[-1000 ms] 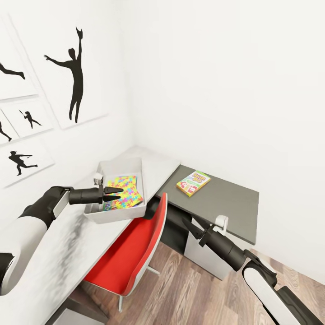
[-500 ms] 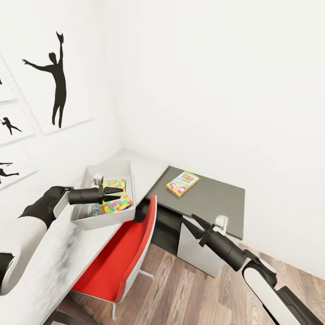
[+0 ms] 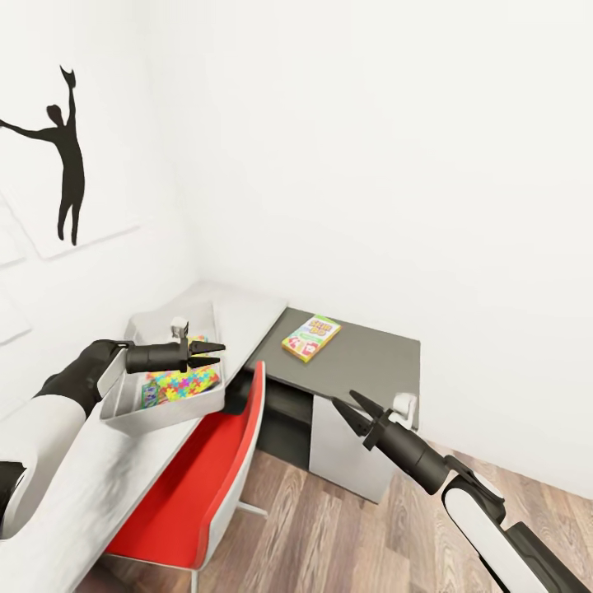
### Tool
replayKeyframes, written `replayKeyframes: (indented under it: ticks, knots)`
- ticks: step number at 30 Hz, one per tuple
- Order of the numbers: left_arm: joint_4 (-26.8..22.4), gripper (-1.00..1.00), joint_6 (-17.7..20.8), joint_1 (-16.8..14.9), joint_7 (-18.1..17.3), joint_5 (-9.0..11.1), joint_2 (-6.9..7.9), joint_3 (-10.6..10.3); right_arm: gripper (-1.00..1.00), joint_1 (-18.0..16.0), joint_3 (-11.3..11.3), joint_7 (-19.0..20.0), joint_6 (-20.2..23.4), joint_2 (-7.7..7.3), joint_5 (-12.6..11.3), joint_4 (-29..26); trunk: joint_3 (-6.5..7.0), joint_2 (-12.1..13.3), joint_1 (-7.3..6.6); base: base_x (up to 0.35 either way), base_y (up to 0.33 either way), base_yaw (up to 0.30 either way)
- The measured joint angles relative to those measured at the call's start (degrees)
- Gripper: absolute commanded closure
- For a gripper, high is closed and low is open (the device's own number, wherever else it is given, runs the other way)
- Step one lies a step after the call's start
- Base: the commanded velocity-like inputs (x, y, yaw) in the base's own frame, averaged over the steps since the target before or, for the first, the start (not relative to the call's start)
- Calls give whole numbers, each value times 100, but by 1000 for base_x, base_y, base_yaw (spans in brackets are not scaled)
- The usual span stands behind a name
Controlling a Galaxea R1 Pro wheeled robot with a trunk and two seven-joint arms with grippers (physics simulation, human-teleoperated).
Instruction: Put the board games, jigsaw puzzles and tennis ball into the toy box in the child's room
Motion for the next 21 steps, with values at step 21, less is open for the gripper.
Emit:
replayKeyframes:
  ticks: [21]
  knots:
    - [0,-100,-8,4,17,-8,-5,-7,-100,0,0,0,4,0,3,0,177,0,0,0,0,-163]
